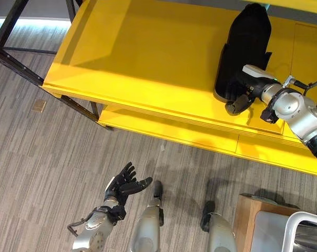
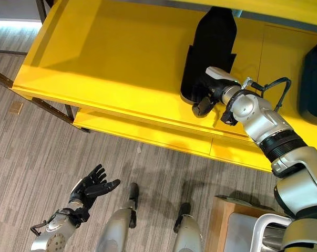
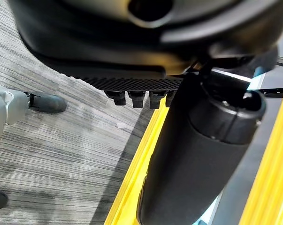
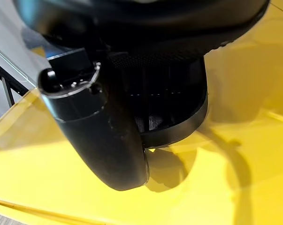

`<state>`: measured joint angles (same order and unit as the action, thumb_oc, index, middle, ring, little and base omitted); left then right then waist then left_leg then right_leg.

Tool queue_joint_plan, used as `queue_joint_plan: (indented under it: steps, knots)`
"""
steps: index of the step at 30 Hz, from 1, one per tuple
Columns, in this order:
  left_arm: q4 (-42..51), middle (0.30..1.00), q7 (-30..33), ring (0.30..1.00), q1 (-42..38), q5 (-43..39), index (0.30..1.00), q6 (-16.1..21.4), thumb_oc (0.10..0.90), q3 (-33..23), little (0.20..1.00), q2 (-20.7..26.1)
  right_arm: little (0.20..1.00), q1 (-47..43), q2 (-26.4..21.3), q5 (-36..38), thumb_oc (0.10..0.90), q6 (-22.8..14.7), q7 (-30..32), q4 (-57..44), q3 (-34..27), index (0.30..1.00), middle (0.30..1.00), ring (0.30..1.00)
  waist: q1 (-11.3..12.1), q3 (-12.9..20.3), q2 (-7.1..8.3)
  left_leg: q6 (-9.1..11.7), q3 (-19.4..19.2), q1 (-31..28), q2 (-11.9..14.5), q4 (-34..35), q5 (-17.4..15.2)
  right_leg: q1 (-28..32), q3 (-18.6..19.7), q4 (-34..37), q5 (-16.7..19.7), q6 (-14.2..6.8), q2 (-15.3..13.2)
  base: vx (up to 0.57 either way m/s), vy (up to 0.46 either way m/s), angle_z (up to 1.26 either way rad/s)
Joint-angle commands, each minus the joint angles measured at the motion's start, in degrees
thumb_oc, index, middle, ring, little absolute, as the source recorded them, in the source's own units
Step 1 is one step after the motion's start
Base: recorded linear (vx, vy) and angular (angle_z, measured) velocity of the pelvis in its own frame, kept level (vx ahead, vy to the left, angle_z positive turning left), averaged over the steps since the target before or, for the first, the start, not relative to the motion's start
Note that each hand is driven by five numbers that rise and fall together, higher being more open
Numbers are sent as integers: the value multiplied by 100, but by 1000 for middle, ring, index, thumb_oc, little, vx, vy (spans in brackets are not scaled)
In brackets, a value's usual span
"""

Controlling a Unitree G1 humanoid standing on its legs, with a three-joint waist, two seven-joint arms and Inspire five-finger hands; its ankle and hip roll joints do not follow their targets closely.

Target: Move parts from the plastic box to the shelf.

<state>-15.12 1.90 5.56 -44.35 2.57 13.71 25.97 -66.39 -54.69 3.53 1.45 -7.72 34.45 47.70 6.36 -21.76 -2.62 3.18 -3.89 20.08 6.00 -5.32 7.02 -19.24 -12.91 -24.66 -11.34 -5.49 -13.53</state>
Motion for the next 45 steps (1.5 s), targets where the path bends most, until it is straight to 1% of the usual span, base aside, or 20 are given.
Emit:
queue_joint_plan:
  steps: [1,6,15,23,24,25,26,34,45]
  knots:
    - [529,1000,-24,1000,37,-49,1000,460,900,-167,1000,290,300,-1348,-515,95,400,-222,290,-41,353,300,300,300,113,34,127,399,251,-27,551,-617,-495,512,-5,962,447,-119,-37,39,-8,0]
    - [555,1000,-24,1000,34,-50,1000,458,900,-194,1000,312,300,-1413,-623,151,400,-231,245,-142,438,300,300,300,95,45,101,395,236,-13,535,-637,-513,469,1,901,416,-123,-56,28,-10,0]
    - [526,1000,-11,1000,37,-48,1000,476,900,-232,1000,301,300,-1505,-778,167,400,-242,204,-144,541,300,300,300,69,46,100,400,216,-14,535,-603,-511,371,30,820,372,-119,-61,9,-4,-1]
    - [509,1000,-13,1000,33,-57,1000,474,900,-232,1000,291,300,-1511,-711,184,400,-237,223,-75,531,300,300,300,62,17,93,397,213,-15,551,-609,-517,322,62,732,337,-102,-50,2,-1,-1]
    - [511,1000,-12,1000,28,-64,1000,478,900,-237,1000,289,572,-1496,-701,203,594,-230,230,-66,508,572,572,572,55,9,92,396,210,-21,551,-608,-519,317,63,718,336,-103,-54,0,0,0]
    - [508,1000,-7,1000,26,-70,1000,477,900,-239,1000,288,778,-1496,-692,198,741,-230,233,-61,508,778,778,778,53,4,91,396,210,-24,551,-607,-519,310,67,710,338,-101,-56,0,0,0]
    - [504,1000,0,1000,20,-61,1000,478,900,-238,1000,287,1000,-1496,-672,172,900,-235,230,-45,516,1000,1000,1000,53,-6,91,394,210,-19,547,-616,-524,299,68,694,341,-98,-61,0,0,0]
    - [474,1000,8,1000,-4,-109,1000,485,900,-223,1000,243,1000,-1474,-546,117,900,-231,261,46,482,1000,1000,1000,42,-60,86,384,228,7,546,-665,-550,243,81,623,350,-99,-74,0,0,0]
    - [472,1000,15,1000,-22,-106,1000,490,900,-250,1000,243,1000,-1431,-514,110,900,-224,209,-55,499,1000,1000,1000,37,-78,117,387,232,-9,544,-680,-567,255,95,614,352,-96,-69,0,0,0]
